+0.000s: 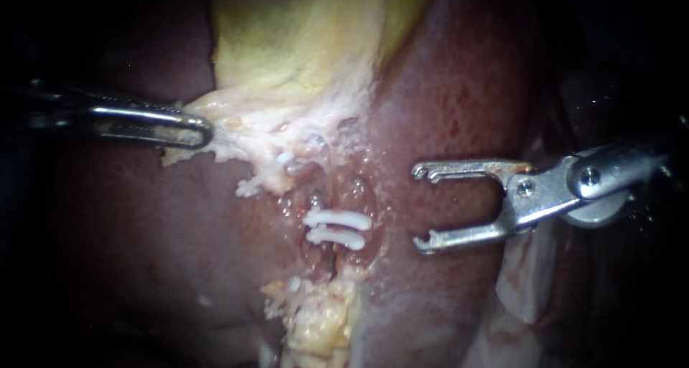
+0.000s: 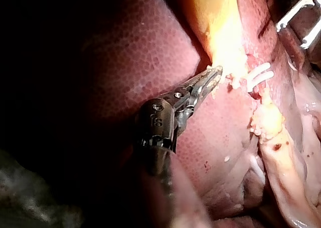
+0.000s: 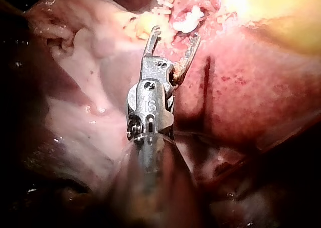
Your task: Going back second clip right tube
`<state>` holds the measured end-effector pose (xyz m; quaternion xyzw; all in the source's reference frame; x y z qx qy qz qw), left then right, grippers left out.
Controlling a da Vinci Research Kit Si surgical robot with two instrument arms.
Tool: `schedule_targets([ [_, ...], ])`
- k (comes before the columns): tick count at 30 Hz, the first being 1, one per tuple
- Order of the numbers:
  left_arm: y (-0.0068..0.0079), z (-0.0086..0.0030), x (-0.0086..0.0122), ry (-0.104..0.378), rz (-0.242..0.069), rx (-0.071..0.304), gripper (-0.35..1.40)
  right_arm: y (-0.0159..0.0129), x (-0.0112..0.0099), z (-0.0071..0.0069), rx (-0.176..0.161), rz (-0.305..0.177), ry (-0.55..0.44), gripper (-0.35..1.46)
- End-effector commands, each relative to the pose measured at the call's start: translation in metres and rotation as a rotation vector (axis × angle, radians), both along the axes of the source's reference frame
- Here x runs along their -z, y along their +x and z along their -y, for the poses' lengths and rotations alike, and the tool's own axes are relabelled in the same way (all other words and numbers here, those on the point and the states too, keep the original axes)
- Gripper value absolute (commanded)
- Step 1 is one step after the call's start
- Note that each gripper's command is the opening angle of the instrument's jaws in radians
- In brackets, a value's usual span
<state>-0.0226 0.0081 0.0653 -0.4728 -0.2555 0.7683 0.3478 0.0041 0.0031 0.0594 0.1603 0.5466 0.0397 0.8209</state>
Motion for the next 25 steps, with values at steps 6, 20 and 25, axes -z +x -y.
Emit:
schedule_targets([
  [6,-0.0018,0.0004,-0.0014,0.001,0.004,-0.01,-0.35,-0.0001,0.0,0.0,0.005,-0.002,-0.01,0.5],
  [20,-0.003,0.0006,-0.0025,0.001,0.009,-0.019,-0.35,-0.0001,0.0001,0.0001,0.006,-0.003,-0.01,0.5],
  [25,-0.003,0.0006,-0.0026,0.001,0.009,-0.02,-0.35,-0.0002,0.0,0.0001,0.006,-0.003,-0.011,0.5],
])
